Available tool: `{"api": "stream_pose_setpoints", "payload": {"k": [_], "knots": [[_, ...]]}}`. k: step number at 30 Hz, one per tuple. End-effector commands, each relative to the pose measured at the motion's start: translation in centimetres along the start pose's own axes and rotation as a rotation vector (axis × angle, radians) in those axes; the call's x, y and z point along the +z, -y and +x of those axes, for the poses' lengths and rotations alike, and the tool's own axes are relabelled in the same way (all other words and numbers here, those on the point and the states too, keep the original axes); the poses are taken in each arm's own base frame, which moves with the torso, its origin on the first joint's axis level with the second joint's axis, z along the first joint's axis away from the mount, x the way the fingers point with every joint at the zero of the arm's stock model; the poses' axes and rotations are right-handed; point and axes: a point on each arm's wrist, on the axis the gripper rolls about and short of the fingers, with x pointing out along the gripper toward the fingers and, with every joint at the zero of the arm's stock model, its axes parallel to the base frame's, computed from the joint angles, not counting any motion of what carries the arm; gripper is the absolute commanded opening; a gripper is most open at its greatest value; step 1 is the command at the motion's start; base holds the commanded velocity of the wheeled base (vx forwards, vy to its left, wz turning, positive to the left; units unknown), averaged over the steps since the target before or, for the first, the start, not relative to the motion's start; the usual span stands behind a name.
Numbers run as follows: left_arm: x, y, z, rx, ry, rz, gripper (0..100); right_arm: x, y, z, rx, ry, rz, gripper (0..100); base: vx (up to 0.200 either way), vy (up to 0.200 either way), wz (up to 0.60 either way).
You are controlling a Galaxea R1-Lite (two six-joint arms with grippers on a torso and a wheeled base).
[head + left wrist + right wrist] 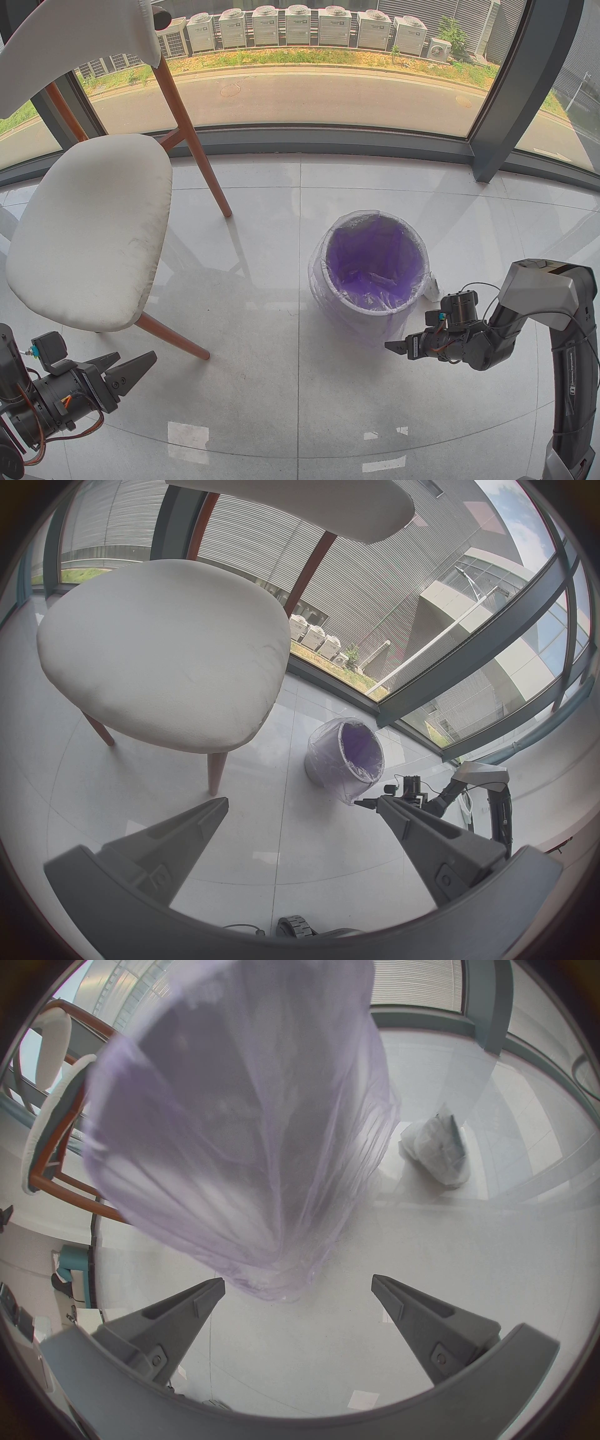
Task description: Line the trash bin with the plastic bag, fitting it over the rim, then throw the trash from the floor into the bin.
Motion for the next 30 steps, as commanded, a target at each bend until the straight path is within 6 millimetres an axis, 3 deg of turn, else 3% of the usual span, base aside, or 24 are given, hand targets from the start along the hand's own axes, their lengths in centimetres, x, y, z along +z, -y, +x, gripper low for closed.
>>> {"api": "stream_pose_setpoints", "payload": {"k": [1,5,7,8,10,16,22,30], "knots": [[0.0,-0.2,-0.1,0.014,0.003,-0.005,100,0.9,0.6,-4.7,0.004,0.068,-0.013,100,0.000,0.000,0.00],[0.4,-0.3,0.0,0.022,0.017,-0.008,100,0.5,1.4,-7.4,0.029,0.135,-0.008,100,0.000,0.000,0.00],[0.4,-0.3,0.0,0.022,0.017,-0.008,100,0.5,1.4,-7.4,0.029,0.135,-0.008,100,0.000,0.000,0.00],[0.4,-0.3,0.0,0.021,0.019,-0.008,100,0.5,2.9,-8.7,0.035,0.157,0.010,100,0.000,0.000,0.00],[0.5,-0.3,0.1,0.020,0.022,-0.008,100,0.8,4.2,-8.8,0.005,0.176,0.024,100,0.000,0.000,0.00],[1.5,0.2,0.3,0.004,0.058,0.003,100,3.5,7.1,-7.9,-0.107,0.227,0.046,100,0.000,0.000,0.00],[2.5,0.6,0.7,-0.015,0.082,0.011,100,6.5,8.2,-6.8,-0.191,0.169,0.084,100,0.000,0.000,0.00],[2.2,0.5,1.3,-0.076,0.053,0.132,100,7.7,9.7,-4.0,-0.277,0.111,0.094,100,0.000,0.000,0.00]]}}
